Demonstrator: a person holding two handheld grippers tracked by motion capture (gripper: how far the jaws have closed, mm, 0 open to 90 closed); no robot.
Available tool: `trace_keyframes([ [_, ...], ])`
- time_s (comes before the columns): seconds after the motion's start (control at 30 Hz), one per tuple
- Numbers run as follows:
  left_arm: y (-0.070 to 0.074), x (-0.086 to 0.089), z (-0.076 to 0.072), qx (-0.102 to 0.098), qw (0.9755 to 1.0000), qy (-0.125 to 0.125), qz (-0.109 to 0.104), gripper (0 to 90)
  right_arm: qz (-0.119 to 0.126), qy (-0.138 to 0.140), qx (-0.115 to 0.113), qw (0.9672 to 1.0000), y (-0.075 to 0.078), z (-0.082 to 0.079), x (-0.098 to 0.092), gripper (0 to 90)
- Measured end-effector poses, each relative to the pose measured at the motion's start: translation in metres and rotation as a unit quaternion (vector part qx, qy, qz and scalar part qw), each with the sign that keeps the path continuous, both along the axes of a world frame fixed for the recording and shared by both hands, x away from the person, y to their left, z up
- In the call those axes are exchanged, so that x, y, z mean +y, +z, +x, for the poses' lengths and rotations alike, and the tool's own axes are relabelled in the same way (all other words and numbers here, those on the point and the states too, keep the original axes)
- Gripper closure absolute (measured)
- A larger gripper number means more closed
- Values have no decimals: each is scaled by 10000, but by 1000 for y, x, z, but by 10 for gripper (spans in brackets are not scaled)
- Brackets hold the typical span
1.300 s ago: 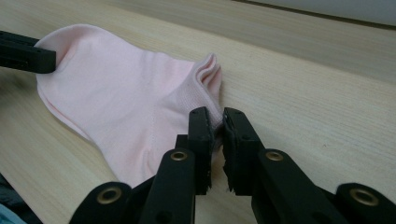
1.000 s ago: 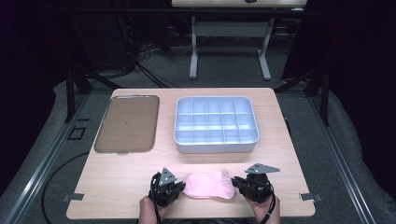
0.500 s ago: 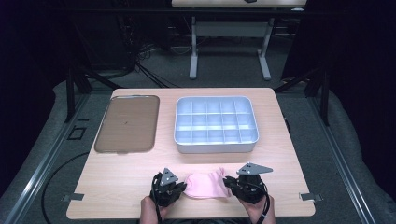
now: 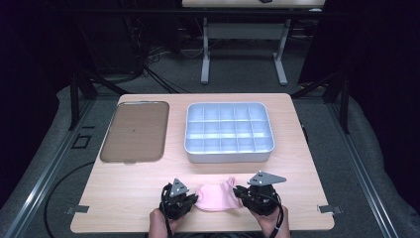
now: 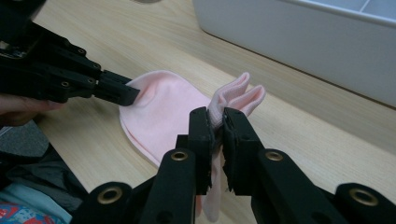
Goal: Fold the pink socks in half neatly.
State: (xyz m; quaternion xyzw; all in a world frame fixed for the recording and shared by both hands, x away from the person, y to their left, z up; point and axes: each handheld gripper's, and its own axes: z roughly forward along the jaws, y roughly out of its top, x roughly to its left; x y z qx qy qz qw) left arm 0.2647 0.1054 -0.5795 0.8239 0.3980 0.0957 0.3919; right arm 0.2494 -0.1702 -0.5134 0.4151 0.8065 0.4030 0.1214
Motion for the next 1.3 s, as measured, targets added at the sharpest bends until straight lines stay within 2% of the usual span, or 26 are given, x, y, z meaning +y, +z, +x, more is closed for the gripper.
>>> trace_keyframes([
  [0.13, 0, 0, 1, -5, 10000, 1, 23, 872, -26, 106, -65, 9999, 3, 1, 7, 822],
  [0.27, -1, 0, 1, 31, 10000, 25, -8, 870, -87, 275, -140, 9995, 5, 2, 23, 822],
  [0.47, -2, 2, 2, 91, 9999, 61, -49, 836, -196, 442, -127, 9988, 5, 4, 37, 822],
  [0.6, -2, 4, 3, 115, 9999, 50, -106, 806, -228, 491, -109, 9985, 6, 5, 40, 822],
  [0.73, -3, 4, 4, 145, 9998, 29, -158, 823, -215, 503, -113, 9984, 7, 5, 41, 822],
  [0.9, -3, 4, 5, 132, 9998, 4, -118, 836, -258, 587, -114, 9979, 7, 6, 45, 822],
  [1.3, -3, 4, 5, 142, 9998, -7, -130, 848, -435, 867, 63, 9953, -3, 14, 70, 820],
])
